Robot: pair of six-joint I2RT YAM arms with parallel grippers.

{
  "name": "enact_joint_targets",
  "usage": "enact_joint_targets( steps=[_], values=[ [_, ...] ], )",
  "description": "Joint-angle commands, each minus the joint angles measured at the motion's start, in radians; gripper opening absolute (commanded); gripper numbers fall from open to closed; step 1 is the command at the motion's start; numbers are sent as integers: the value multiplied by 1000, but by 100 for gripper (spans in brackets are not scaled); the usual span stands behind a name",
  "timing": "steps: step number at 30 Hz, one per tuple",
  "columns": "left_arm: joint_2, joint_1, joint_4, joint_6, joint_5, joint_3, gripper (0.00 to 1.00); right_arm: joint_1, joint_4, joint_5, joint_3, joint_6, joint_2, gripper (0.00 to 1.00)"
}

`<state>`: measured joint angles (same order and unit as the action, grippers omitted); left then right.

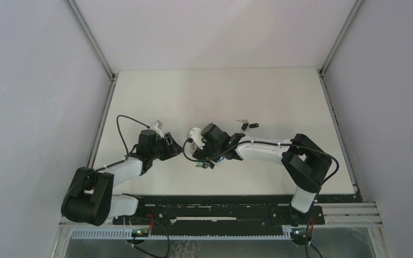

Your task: Put the keys on the keyring

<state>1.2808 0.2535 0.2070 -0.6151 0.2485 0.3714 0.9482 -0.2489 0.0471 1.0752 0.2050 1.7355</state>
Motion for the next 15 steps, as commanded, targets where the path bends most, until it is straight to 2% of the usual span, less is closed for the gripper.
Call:
enact_joint_targets(
  steps=[1,11,15],
  values=[
    [-19,-6,63,-21,29,-23,58,11,16,-25,51,34,34,72],
    [-4,-6,97,-29,55,-47,59,-2,37,12,85,10,133,65],
    [-8,-5,102,-31,65,-48,59,-28,22,49,85,-9,154,56]
  ],
)
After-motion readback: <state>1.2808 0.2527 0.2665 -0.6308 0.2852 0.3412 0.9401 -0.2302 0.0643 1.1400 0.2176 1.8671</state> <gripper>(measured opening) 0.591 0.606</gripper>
